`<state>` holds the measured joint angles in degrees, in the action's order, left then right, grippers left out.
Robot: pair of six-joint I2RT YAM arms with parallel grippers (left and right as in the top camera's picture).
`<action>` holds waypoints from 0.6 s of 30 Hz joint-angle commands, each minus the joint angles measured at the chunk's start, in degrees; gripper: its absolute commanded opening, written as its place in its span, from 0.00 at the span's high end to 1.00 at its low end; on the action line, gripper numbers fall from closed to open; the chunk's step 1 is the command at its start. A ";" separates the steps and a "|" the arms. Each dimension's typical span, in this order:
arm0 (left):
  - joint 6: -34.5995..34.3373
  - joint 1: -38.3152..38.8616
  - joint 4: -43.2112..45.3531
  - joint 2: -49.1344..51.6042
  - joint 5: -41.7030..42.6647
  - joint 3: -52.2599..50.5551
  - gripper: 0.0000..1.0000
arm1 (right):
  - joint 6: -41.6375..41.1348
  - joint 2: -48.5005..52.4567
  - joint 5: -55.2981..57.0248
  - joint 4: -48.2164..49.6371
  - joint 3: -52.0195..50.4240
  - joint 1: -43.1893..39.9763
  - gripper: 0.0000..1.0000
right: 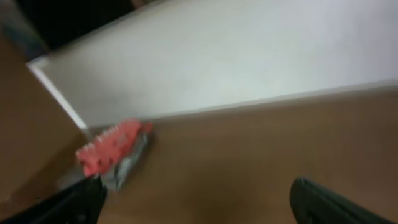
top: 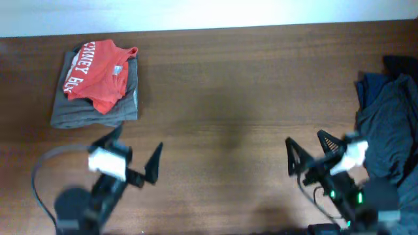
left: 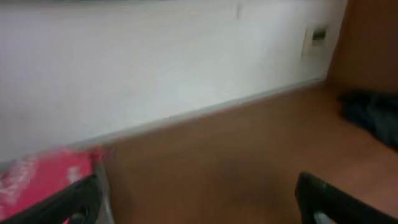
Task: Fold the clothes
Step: 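Reach the right gripper to the dark green shirt at right edge and grasp it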
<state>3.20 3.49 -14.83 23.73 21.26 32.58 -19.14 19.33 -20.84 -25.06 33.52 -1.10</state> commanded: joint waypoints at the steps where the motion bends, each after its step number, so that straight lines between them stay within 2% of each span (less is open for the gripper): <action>1: -1.03 -0.26 -7.13 16.35 0.39 15.34 0.01 | 0.61 12.83 4.28 -8.37 9.90 -0.44 0.01; 6: 1.27 -0.26 -23.17 36.20 0.42 35.63 0.01 | 5.70 32.48 5.03 -26.03 28.41 -0.42 0.01; 10: 2.54 -0.26 -32.57 47.67 0.55 47.28 0.01 | 5.27 44.61 3.67 -31.06 36.89 -0.44 0.01; 13: 2.01 -0.26 -33.22 51.71 3.65 49.31 0.01 | 4.48 51.19 9.53 -31.32 39.06 -1.75 0.01; 14: 2.03 -0.26 -33.24 52.37 3.63 49.31 0.01 | 1.90 53.35 13.11 -31.34 39.87 -2.89 0.01; 18: 2.03 -0.28 -32.98 53.53 3.58 49.31 0.01 | -5.53 64.02 25.86 -31.36 43.78 -10.95 0.08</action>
<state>4.10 3.42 -47.90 76.79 23.22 80.42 -18.59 77.08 -7.51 -56.42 73.60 -6.00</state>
